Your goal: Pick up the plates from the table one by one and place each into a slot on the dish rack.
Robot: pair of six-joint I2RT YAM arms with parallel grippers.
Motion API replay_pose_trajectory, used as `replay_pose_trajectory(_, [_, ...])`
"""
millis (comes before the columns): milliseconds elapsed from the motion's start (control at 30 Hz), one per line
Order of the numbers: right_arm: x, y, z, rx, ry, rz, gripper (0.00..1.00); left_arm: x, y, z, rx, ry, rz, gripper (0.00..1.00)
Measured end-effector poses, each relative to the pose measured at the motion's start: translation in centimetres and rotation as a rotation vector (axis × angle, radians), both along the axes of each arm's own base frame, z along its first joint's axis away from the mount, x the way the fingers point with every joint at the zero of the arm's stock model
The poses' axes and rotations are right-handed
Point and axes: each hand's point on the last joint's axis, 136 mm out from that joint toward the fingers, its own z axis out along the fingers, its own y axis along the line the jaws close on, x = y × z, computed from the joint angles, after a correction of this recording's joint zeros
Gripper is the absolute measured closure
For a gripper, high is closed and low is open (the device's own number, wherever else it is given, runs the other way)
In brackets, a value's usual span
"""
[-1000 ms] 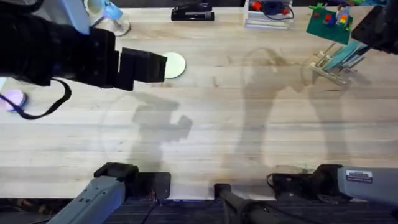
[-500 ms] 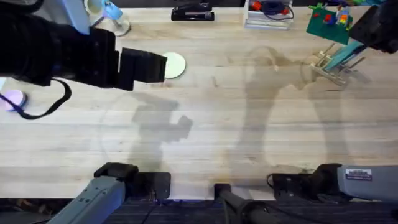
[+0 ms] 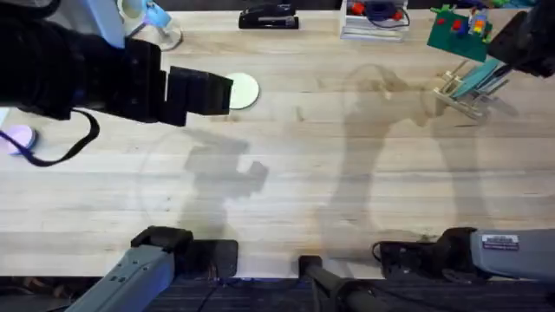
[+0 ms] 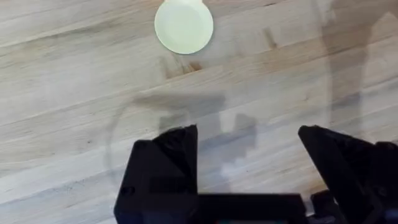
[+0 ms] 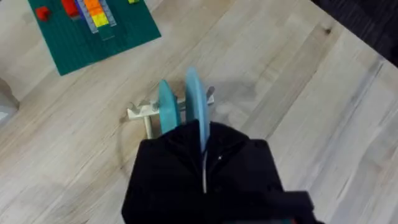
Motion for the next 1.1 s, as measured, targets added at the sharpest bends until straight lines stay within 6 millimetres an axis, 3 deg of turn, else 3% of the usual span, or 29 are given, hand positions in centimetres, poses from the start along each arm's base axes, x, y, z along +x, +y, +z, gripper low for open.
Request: replay_pose_trajectory(1100, [0.4,-0.4,-2.3,0.022,0.046,-0.008,0.973,0.0,0.0,0.0,0.000,0.000,0.000,0.008])
